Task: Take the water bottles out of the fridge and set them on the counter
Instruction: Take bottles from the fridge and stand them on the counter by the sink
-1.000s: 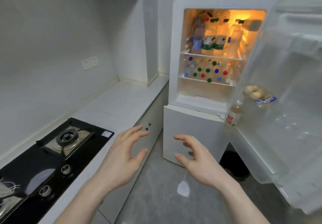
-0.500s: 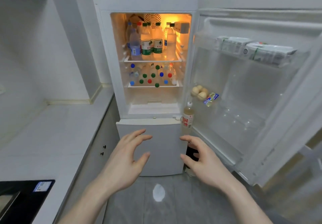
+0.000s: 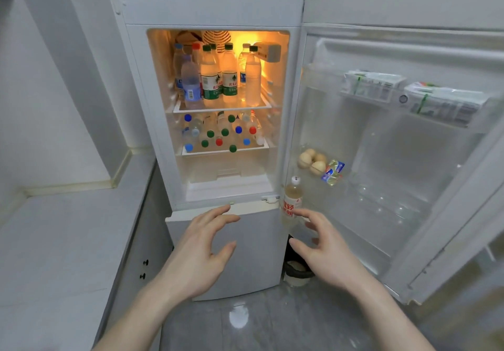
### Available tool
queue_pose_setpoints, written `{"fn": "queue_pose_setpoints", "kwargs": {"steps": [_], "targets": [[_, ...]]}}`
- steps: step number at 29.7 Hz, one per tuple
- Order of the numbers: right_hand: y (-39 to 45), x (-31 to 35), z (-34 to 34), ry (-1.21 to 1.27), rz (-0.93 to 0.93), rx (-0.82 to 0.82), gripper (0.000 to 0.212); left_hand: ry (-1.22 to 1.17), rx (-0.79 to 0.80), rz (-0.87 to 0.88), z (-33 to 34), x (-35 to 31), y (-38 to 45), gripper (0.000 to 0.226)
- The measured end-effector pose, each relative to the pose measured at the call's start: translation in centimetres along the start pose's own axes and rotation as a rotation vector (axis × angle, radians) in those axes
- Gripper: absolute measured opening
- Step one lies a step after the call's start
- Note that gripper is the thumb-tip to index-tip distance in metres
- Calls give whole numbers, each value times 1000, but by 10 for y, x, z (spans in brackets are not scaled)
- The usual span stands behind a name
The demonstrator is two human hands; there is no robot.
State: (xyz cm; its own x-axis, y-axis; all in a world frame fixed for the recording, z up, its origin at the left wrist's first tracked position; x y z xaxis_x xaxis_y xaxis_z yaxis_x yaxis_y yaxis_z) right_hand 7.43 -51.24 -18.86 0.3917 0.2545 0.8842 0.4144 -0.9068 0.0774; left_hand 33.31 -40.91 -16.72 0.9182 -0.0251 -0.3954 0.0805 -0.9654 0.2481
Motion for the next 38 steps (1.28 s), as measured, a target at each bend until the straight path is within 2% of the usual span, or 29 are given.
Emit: {"fn": "queue_pose_setpoints", "kwargs": {"steps": [9,19,24,31,33,36,38], "targets": [[61,-26,-8,-34,-3,-32,63,-11,17,-1,23,14,74,45],[145,-91,-4,-59,140,57,95,9,1,-82,51,24,135,44],[175,-109,4,-75,191,1,100,-4,31,-89,63,28,157,44],[217,-122,18,-99,215,-109,84,2,71,-51,62,41,198,43],[226,-124,18,-135,259,-131,74,-2,73,-40,61,49,208,42],[238,-126,25,-186,270,-112,55,-2,100,-19,60,65,224,42],[239,-127,27,-160,265,-99,52,4,103,-7,57,69,233,42]]}}
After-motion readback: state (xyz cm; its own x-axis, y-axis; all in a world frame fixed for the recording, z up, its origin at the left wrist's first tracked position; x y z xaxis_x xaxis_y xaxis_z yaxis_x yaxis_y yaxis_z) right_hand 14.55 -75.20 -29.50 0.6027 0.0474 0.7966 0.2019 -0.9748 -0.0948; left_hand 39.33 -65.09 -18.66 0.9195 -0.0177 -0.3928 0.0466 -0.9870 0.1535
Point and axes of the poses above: each hand's wrist, its own y-axis towards the middle knuckle, its own z-axis out of the palm, x = y × z, the point moved 2 cm from there along y, towards the middle knuckle, and after that the axes turned 11 degrees about y, right-handed, at the moved point
